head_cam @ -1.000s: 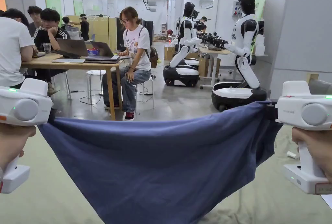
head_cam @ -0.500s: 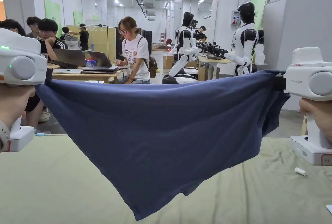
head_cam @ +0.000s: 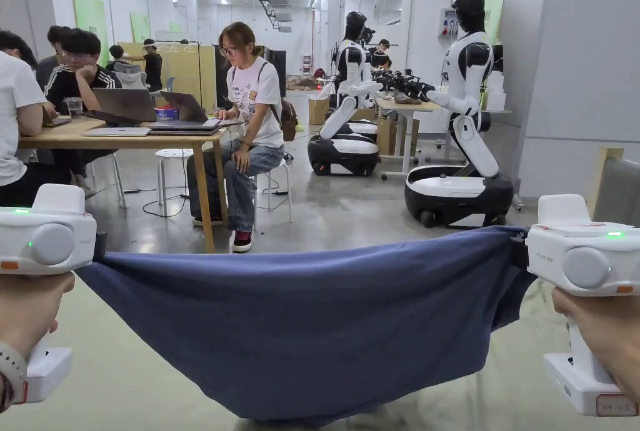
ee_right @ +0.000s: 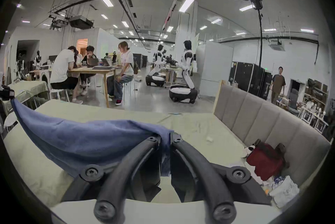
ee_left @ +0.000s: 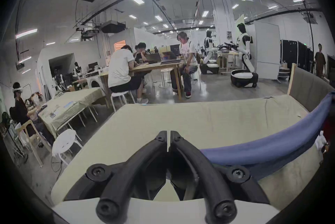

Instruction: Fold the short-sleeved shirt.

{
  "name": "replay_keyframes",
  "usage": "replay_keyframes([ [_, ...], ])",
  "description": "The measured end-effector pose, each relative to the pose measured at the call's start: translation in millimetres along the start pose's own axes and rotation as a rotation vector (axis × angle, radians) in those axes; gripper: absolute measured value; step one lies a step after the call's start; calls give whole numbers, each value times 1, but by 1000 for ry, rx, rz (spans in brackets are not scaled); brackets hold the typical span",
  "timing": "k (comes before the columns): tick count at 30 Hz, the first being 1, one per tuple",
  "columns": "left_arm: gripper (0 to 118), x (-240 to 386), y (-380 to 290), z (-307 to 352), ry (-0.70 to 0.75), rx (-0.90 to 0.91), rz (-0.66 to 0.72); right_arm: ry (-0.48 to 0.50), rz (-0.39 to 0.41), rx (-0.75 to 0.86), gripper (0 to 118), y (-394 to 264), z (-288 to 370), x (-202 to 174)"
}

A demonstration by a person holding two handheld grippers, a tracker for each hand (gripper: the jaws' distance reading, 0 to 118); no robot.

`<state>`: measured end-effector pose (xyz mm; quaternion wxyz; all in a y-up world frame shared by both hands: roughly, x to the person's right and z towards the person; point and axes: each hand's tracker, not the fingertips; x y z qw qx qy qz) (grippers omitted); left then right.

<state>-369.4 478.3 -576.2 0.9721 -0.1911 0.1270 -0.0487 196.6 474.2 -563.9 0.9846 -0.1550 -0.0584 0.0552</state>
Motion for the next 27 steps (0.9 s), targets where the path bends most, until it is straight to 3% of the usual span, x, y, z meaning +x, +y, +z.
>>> replay_keyframes([
  [6, 0, -10, -48, 60, -47, -31, 3, -2, 27, -60, 8, -47, 46, 8],
  [14, 0, -28, -192, 132, -117, -198, -70, 77, 138, -223, 8, -184, 125, 6],
  [16, 0, -27, -226, 139, -120, -275, -105, 102, 115, -267, 8, -213, 144, 2],
  [20, 0, -31, -271, 152, -148, -372, -40, 99, 79, -334, 8, -250, 158, -1],
  [23, 0, -37, -288, 162, -165, -337, -5, 113, -10, -348, 9, -263, 161, 4],
  [24, 2, -37, -287, 166, -157, -323, -2, 118, -11, -351, 12, -261, 163, 3],
  [25, 10, -36, -283, 171, -141, -302, -7, 113, -3, -351, 26, -255, 165, -1],
  [26, 23, -33, -274, 176, -120, -265, -13, 97, 15, -332, 49, -247, 169, -6],
  [27, 43, -30, -265, 181, -119, -226, -9, 97, 27, -292, 76, -237, 176, -9],
])
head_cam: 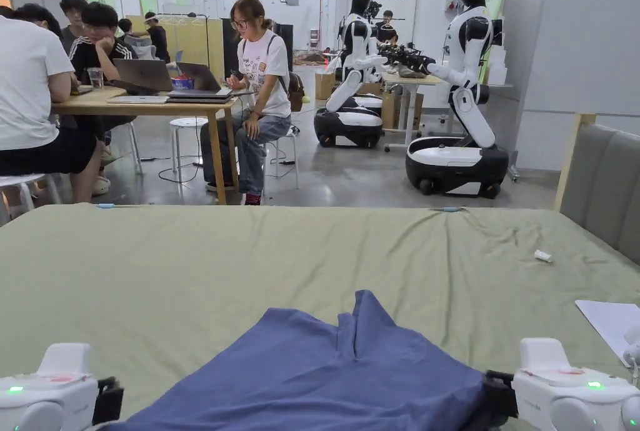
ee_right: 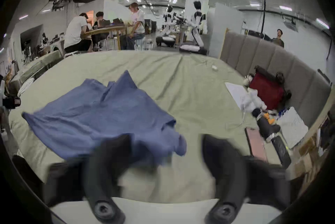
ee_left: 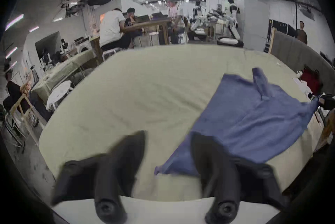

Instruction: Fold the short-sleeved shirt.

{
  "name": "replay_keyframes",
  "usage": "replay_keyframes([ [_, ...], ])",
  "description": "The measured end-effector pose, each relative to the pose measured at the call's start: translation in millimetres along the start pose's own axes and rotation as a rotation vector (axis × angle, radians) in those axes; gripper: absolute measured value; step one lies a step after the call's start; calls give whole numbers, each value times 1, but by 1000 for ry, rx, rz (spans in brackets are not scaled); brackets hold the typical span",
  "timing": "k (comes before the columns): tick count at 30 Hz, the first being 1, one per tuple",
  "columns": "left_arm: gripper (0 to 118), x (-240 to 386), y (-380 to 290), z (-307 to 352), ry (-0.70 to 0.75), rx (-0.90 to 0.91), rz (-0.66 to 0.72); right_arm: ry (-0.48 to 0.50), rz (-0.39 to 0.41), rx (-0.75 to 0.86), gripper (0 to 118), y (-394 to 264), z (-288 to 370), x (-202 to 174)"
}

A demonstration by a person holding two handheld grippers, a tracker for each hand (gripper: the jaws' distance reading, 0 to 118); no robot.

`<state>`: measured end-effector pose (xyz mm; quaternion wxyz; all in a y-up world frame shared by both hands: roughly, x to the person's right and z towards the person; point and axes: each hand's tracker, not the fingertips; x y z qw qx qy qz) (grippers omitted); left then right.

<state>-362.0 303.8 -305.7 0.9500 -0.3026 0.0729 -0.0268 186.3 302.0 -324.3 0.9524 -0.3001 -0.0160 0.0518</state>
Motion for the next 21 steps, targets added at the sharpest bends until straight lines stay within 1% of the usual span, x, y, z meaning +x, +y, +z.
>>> replay_keyframes([
  [1, 69, 7, 11, 8, -23, 39, -4, 3, 12, 47, 104, 10, 8, -7],
  [2, 78, 15, 22, 16, -40, 72, -26, 0, 26, 82, 116, 20, 15, -16],
  [3, 82, 25, 34, 25, -34, 113, -51, 11, 42, 124, 118, 32, 23, -29],
  [5, 94, 48, 55, 38, -35, 184, -78, 57, 69, 200, 118, 54, 44, -57],
  [6, 98, 57, 63, 44, -53, 213, -77, 79, 74, 232, 118, 60, 51, -69],
  [8, 98, 77, 75, 54, -110, 251, -44, 114, 82, 292, 117, 66, 57, -93],
  [9, 98, 84, 78, 58, -127, 262, -31, 131, 75, 308, 114, 67, 62, -102],
  [10, 96, 91, 76, 59, -129, 265, -30, 164, 62, 323, 98, 68, 67, -113],
  [11, 89, 97, 75, 63, -129, 280, -32, 199, 52, 336, 75, 68, 72, -122],
  [12, 72, 102, 73, 66, -127, 299, -32, 209, 48, 350, 42, 67, 68, -127],
  [13, 29, 105, 71, 68, -125, 306, -38, 190, 54, 359, 6, 65, 68, -133],
  [14, 0, 103, 68, 59, -126, 304, -44, 177, 56, 372, 0, 65, 69, -139],
  [16, 0, 92, 62, 58, -107, 326, -43, 192, 45, 388, 0, 64, 71, -142],
  [18, 0, 81, 61, 55, -128, 307, -45, 222, 31, 372, 0, 65, 66, -145],
  [21, 0, 49, 54, 42, -79, 287, -32, 209, 41, 374, 0, 64, 50, -151],
])
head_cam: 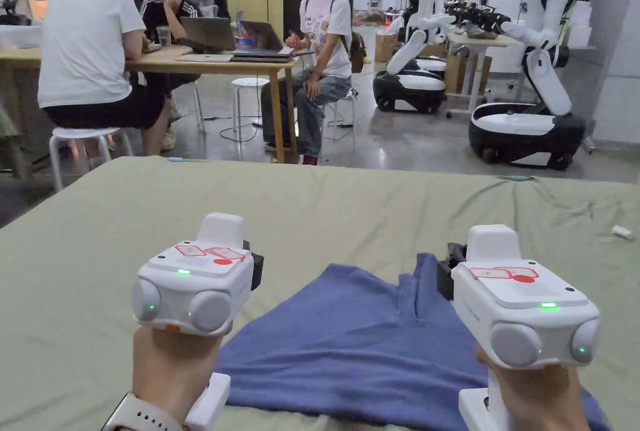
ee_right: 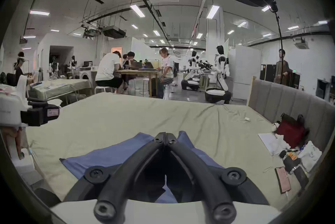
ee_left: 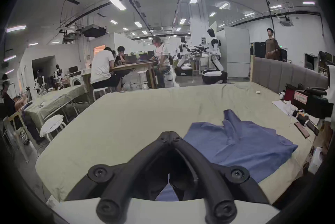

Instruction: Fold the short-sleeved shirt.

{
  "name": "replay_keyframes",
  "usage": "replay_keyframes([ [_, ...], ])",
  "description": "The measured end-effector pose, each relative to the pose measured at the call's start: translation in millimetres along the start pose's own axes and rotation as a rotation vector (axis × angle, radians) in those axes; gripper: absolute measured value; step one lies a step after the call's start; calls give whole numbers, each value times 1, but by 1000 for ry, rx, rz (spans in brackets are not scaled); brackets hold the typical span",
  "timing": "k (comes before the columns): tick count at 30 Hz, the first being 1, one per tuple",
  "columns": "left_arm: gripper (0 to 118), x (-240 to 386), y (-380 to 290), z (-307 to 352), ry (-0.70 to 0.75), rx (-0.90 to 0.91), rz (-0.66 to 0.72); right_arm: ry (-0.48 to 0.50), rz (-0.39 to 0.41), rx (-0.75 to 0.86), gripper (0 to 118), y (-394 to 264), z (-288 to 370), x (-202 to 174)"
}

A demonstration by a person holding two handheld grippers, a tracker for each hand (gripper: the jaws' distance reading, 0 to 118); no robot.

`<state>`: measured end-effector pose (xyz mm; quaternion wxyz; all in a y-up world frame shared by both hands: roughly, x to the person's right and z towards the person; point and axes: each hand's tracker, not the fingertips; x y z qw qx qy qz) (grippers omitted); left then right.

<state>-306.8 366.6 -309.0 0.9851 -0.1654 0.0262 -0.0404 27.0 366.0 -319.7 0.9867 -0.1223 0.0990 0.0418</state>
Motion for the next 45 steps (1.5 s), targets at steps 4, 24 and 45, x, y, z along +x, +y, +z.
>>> replay_keyframes([
  [4, 0, -41, -21, -23, 32, -140, 40, 12, -14, -41, 0, -6, -23, -3],
  [24, 77, -86, -126, -129, -46, -760, 240, 17, -4, -169, 0, -28, -97, -4],
  [45, 1, -59, -73, -74, -91, -606, 133, -75, -44, -448, 0, -16, -222, 143],
])
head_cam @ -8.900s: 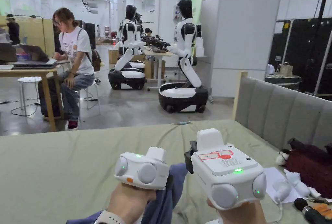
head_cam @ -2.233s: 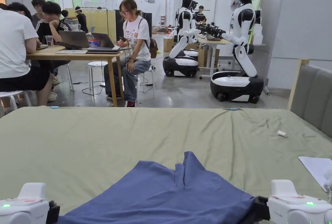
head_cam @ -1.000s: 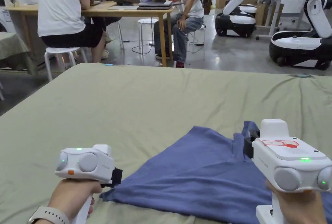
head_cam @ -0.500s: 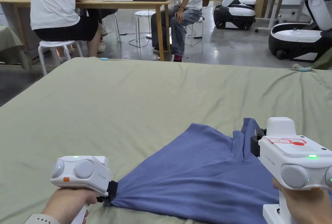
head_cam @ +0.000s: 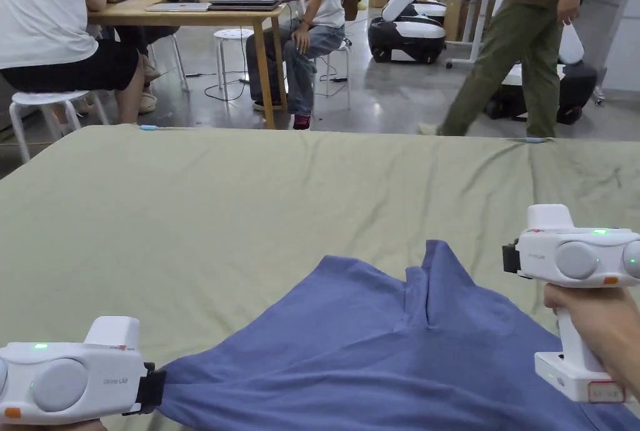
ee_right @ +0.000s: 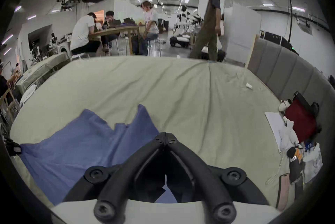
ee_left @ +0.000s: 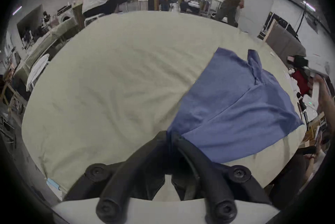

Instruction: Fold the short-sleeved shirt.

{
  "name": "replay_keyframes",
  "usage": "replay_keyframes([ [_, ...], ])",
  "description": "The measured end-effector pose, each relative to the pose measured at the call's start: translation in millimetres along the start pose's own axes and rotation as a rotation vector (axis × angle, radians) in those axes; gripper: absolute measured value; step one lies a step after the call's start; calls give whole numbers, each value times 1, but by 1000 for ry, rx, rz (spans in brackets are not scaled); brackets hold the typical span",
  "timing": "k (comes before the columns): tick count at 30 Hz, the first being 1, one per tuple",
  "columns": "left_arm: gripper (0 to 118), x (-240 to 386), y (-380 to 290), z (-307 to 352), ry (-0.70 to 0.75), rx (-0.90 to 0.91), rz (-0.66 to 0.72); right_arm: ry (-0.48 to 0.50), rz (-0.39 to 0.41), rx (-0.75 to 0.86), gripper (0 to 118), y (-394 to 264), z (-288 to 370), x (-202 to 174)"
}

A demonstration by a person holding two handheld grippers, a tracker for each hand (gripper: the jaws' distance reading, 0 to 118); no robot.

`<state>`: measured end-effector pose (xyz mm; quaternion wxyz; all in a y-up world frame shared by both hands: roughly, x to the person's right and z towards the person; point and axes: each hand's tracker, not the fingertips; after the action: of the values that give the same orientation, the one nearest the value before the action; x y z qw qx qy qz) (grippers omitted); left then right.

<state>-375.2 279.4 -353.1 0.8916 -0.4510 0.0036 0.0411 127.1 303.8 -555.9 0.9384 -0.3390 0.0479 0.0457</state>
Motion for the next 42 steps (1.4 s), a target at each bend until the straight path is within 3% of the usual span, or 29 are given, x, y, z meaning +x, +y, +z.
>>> replay_keyframes([
  [5, 1, 5, 4, 3, -2, 17, -18, 1, 12, -141, 4, -12, -54, 16],
  [6, 1, 6, 5, 3, -2, 18, -23, 18, -6, -168, 25, -14, -74, 24],
  [7, 1, 7, 5, 3, 0, 15, -30, 22, -28, -196, 78, -17, -87, 27],
  [8, 1, 5, 8, -1, 2, 11, -34, 25, -33, -237, 107, -20, -95, 29],
  [9, 1, 5, 9, -2, 5, 9, -38, 33, -23, -264, 118, -24, -102, 29],
  [13, 1, 6, 10, -7, 14, 4, -36, -1, 5, -244, 98, -32, -105, 21],
  [14, 1, 7, 10, -9, 14, -3, -40, -3, 5, -245, 82, -34, -113, 21],
  [16, 1, 7, 10, -13, 20, -11, -43, 22, -24, -284, 27, -39, -115, 20],
  [17, 1, 7, 9, -14, 23, -12, -47, 11, -16, -292, 10, -44, -114, 17],
  [18, 1, 7, 8, -15, 24, -14, -46, 55, -2, -270, 5, -45, -105, 10],
  [21, 1, 3, 6, -18, 23, -13, -36, 30, 18, -268, 3, -47, -93, 2],
  [26, 1, 0, 5, -18, 26, 13, -17, 46, -73, -126, 2, -27, -37, 15],
  [34, 1, 10, 31, -15, 47, 138, -9, 2, 105, 110, 2, -4, 86, -1],
  [42, 1, 26, 98, 16, 103, 270, 4, -82, 86, 345, 2, 59, 182, 16],
])
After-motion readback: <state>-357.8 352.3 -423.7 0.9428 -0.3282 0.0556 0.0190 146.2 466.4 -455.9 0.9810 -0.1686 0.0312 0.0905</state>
